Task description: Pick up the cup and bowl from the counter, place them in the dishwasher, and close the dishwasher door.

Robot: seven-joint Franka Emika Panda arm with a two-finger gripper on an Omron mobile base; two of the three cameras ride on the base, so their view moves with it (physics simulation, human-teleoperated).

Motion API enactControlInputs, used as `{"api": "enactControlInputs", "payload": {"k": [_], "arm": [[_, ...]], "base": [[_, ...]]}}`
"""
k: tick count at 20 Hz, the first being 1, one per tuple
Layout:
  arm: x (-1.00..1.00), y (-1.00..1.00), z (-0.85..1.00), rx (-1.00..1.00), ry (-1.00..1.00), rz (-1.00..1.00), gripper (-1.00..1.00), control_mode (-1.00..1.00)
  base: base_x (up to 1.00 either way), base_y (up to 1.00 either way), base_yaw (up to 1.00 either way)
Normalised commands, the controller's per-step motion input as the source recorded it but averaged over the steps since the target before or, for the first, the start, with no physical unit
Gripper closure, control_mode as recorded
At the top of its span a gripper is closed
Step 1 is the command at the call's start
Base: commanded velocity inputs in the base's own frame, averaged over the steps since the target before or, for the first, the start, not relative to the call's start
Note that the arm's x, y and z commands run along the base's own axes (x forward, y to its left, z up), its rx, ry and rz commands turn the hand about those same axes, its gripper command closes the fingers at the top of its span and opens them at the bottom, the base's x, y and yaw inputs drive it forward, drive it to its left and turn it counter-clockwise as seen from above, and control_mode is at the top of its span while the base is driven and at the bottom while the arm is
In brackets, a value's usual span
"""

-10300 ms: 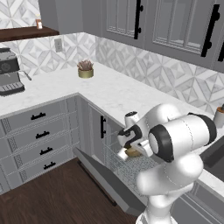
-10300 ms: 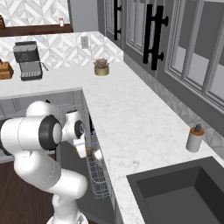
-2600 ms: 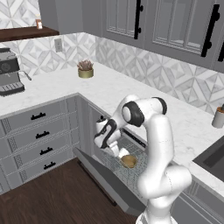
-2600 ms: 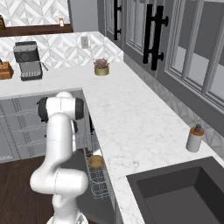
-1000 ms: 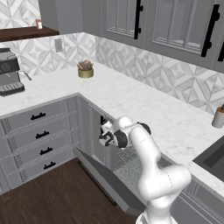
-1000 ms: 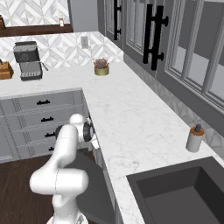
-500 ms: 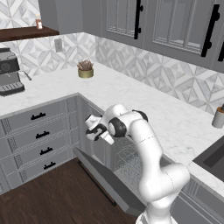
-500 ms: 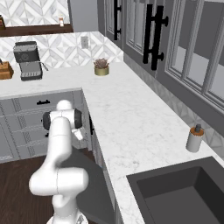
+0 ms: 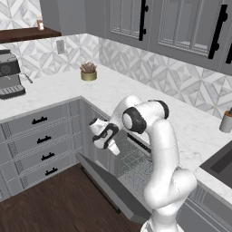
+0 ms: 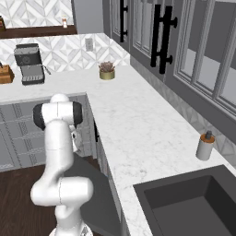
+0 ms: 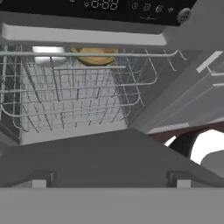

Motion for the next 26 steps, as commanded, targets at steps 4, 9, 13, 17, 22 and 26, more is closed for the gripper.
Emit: {"api": "enactControlInputs", "payload": {"k": [4,9,13,17,22,26], "arm": [[-0.69,0.29,0.95,0.17,-0.19,0.00,-1.00,-1.00],[-0.43,0.66,0.78,0.08,-0.12,0.00,-1.00,-1.00],[-0.36,0.80,0.77,0.04,-0.08,0.00,-1.00,-1.00],[-0.43,0.96,0.43,0.00,-0.06,0.00,-1.00,-1.00],[-0.42,1.00,-0.02,-0.03,-0.11,0.00,-1.00,-1.00],[-0.62,0.94,-0.20,-0.08,-0.09,0.00,-1.00,-1.00]], "base": [[0.00,0.00,0.00],[0.00,0.00,0.00],[0.00,0.00,0.00],[0.00,0.00,0.00],[0.00,0.00,0.00],[0.00,0.00,0.00]]}}
